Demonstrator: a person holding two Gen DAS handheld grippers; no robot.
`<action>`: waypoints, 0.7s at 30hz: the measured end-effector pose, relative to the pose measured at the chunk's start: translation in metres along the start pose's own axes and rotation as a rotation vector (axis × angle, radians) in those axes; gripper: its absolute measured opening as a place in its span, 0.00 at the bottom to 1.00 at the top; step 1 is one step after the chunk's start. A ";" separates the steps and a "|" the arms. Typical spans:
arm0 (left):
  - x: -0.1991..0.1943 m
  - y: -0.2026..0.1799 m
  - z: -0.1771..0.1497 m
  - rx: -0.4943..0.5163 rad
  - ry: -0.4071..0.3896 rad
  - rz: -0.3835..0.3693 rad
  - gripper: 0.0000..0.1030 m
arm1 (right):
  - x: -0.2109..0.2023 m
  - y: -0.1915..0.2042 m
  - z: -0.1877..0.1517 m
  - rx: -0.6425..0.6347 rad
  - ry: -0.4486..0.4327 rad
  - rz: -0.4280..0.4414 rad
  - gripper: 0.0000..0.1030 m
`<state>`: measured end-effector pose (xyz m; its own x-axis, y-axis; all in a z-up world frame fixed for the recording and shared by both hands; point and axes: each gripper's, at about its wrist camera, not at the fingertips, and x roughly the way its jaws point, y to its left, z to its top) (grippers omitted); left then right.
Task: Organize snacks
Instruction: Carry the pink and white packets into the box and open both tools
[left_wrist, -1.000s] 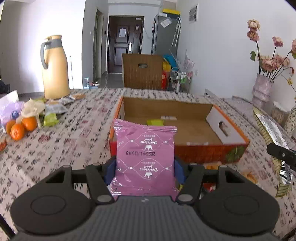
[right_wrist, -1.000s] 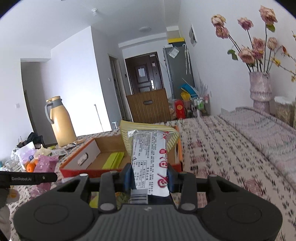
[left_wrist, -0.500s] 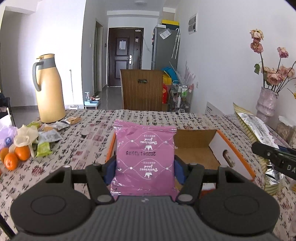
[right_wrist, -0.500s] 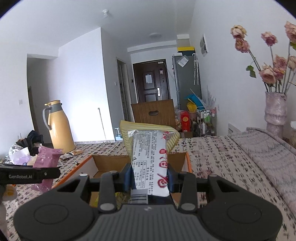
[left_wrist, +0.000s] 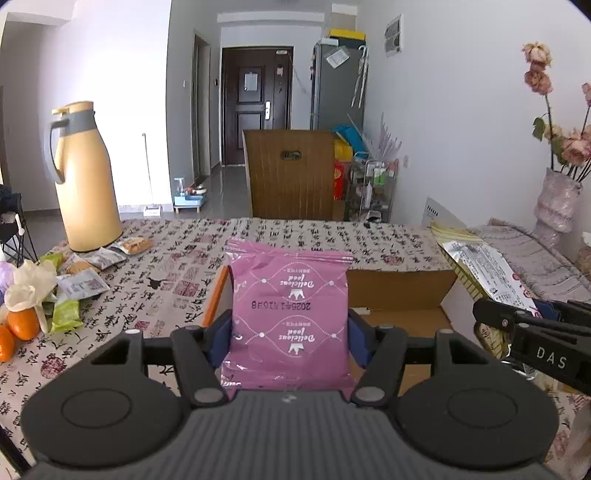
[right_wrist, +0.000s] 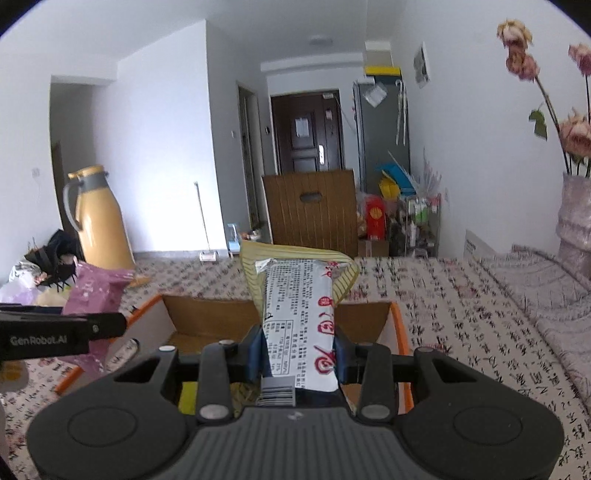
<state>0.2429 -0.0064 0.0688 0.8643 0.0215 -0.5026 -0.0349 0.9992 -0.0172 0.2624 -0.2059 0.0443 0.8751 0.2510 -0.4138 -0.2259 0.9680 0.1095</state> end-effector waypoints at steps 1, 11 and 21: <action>0.004 0.000 -0.001 0.002 0.005 0.003 0.61 | 0.006 -0.002 -0.001 0.004 0.015 -0.006 0.36; 0.035 0.001 -0.020 0.013 0.073 0.012 0.61 | 0.036 -0.025 -0.018 0.039 0.091 -0.035 0.36; 0.040 0.000 -0.028 0.022 0.083 -0.009 0.69 | 0.042 -0.027 -0.023 0.041 0.116 -0.040 0.58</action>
<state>0.2631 -0.0064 0.0243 0.8197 0.0107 -0.5727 -0.0153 0.9999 -0.0033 0.2955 -0.2217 0.0029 0.8272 0.2131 -0.5199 -0.1718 0.9769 0.1270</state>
